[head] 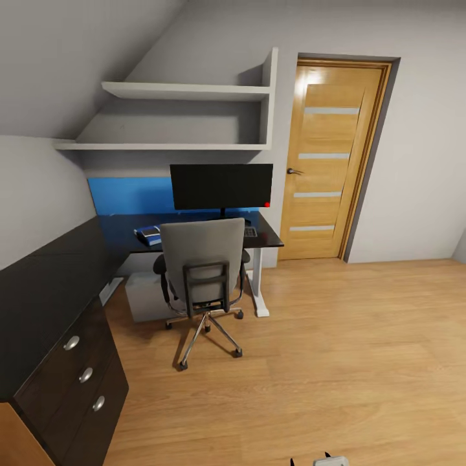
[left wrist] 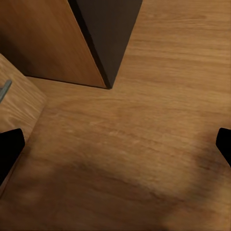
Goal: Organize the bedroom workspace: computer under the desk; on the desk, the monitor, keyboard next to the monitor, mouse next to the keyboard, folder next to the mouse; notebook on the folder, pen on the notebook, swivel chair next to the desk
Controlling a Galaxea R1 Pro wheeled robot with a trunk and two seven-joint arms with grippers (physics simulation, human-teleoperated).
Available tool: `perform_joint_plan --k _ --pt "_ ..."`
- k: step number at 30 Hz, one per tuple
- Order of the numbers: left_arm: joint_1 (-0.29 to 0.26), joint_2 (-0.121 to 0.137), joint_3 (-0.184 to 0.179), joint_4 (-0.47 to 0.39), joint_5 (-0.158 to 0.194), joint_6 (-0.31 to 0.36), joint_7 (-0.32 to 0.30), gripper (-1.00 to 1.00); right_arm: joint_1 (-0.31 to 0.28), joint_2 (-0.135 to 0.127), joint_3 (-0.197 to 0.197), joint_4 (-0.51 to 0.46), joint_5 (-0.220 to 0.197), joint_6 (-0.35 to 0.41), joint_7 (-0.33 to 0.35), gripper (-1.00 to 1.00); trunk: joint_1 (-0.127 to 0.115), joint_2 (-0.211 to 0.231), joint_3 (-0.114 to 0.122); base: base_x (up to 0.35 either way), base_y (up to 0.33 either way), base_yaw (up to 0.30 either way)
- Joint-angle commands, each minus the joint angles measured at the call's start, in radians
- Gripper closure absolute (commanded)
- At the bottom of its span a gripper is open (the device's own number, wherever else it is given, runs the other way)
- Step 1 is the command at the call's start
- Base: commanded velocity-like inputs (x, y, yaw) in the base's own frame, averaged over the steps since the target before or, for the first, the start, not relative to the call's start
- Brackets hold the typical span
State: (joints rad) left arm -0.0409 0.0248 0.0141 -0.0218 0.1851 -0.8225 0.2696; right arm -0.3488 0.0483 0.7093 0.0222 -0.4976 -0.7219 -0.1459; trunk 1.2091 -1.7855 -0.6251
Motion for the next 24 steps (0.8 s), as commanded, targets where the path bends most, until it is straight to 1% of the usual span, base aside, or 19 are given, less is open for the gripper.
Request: perform_joint_plan --k 1,24 --pt "-0.001 0.0 0.001 0.0 0.002 -0.003 0.0 -1.0 -0.001 0.001 0.009 0.002 -0.003 -0.003 -0.006 -1.0 0.0 0.0 -0.001 0.0 0.0 0.0" --pt "-0.001 -0.005 -0.001 0.0 0.0 -0.002 -0.005 -1.0 -0.001 0.001 0.009 0.002 -0.003 -0.003 -0.005 -1.0 0.0 0.0 -0.001 0.0 0.0 0.0"
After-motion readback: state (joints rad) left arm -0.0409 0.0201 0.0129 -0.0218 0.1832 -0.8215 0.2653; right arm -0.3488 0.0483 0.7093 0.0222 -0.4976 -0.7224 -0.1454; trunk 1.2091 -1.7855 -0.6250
